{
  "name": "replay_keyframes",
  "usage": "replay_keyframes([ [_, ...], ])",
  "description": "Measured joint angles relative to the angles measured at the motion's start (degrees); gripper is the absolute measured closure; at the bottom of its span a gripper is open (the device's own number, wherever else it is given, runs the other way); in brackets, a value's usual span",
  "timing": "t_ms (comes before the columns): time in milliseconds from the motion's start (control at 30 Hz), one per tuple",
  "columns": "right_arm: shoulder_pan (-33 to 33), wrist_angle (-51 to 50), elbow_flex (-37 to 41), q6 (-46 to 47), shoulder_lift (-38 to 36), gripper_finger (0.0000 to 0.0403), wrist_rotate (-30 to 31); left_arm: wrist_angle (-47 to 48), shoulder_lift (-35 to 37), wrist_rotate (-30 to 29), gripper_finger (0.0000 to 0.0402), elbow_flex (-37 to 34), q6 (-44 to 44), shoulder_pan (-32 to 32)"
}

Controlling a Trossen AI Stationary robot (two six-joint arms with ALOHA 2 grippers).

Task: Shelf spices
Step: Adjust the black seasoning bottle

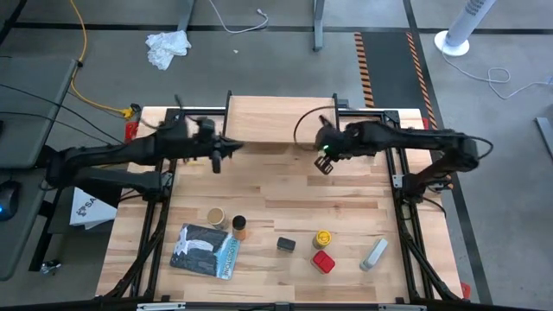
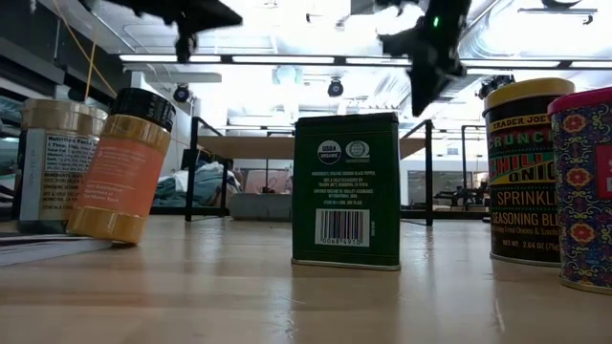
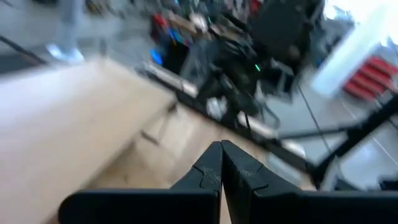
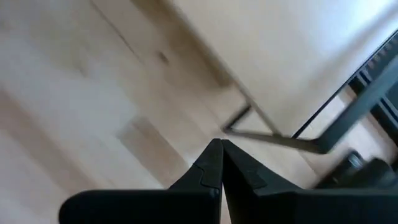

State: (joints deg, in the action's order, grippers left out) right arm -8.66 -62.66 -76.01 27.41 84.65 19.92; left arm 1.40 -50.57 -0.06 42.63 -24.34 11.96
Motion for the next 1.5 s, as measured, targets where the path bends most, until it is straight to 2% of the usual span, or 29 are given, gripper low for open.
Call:
replay_keyframes([
  [100,0.52,5.17,0.00,2.06,-5.00,0.0403,-3.53,-0.11,3.80,-4.68,0.0401,0.00,-0.34,-1.93],
  [267,4.35,13.26,-0.07,3.30,-11.05,0.0403,-6.97,3.88,7.43,-6.12,0.0401,0.04,-1.07,-7.85],
  [367,7.83,14.04,-0.09,4.85,-12.47,0.0403,-7.01,14.89,7.74,-8.45,0.0401,1.47,-2.98,-12.55],
  [567,16.24,13.61,-0.09,10.66,-11.62,0.0403,-7.11,38.61,6.93,-8.52,0.0401,9.02,-7.95,-22.29],
  [633,19.18,12.90,-0.07,14.13,-11.22,0.0403,-7.12,42.38,6.61,-5.81,0.0401,10.53,-10.11,-25.20],
  [733,23.25,11.69,-0.07,19.72,-10.83,0.0403,-6.86,45.78,5.18,1.73,0.0401,10.80,-13.07,-31.30],
  [800,25.49,10.59,-0.07,23.51,-10.40,0.0403,-5.87,48.41,3.33,3.22,0.0401,10.73,-14.42,-36.35],
  [933,29.07,9.67,-0.07,30.83,-9.84,0.0403,-0.51,48.46,-1.79,0.01,0.0401,10.67,-14.16,-44.13],
  [1133,31.38,9.30,-0.07,36.82,-8.35,0.0403,5.44,43.53,-12.99,-9.32,0.0401,10.68,-19.69,-49.00],
  [1267,31.60,9.25,-0.02,37.10,-7.66,0.0403,5.55,40.17,-20.12,-15.19,0.0401,10.69,-28.21,-51.40],
  [1500,31.60,9.10,-0.02,36.79,-7.50,0.0403,5.55,34.96,-23.72,-24.63,0.0401,10.75,-44.24,-54.96],
])
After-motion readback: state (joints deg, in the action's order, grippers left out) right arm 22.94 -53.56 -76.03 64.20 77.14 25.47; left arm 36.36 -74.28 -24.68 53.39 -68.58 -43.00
